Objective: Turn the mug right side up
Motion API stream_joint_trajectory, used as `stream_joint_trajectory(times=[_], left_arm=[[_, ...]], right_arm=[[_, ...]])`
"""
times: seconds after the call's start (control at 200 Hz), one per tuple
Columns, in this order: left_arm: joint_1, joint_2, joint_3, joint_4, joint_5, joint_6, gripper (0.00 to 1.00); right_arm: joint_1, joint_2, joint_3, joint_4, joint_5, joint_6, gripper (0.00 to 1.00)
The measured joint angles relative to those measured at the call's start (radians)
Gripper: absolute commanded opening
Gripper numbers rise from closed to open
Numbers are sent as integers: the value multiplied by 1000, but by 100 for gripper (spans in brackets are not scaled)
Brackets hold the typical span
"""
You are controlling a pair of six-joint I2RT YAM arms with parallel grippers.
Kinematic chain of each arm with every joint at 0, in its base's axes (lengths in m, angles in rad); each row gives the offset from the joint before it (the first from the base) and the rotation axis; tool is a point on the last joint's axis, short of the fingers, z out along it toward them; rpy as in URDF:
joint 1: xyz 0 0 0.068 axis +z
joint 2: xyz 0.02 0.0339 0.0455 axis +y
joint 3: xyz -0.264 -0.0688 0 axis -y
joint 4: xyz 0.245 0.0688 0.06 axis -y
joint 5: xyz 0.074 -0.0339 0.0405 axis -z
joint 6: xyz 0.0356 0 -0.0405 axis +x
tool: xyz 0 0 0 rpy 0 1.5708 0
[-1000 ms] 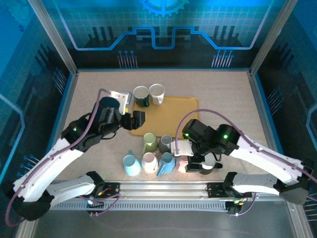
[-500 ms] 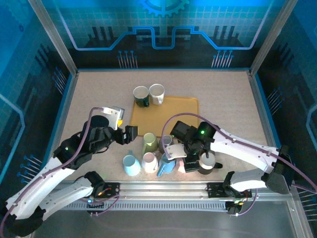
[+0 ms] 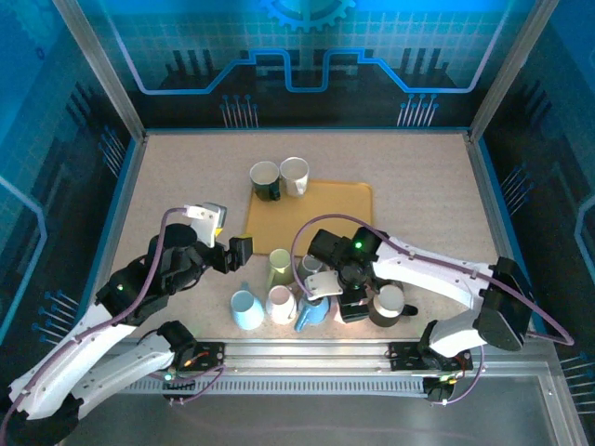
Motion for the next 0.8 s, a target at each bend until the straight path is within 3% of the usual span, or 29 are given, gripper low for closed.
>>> stream_joint_trajectory(times=[0.14,0.305,0.395,0.58,0.8], left_arm=[[0,0,-6,2,0,0,79],[0,0,-8,2,0,0,79],[0,0,-8,2,0,0,79],[0,-5,-8,3,0,0,79],[0,-5,-14,6,-1,0,79]], right_arm=[[0,49,-26,30,15,10,99],[1,99,-67,48,29,25,91],[1,100,-73,53,32,32,82],[2,91,-72,56,36,27,48],[2,83,-72,44,33,27,46]])
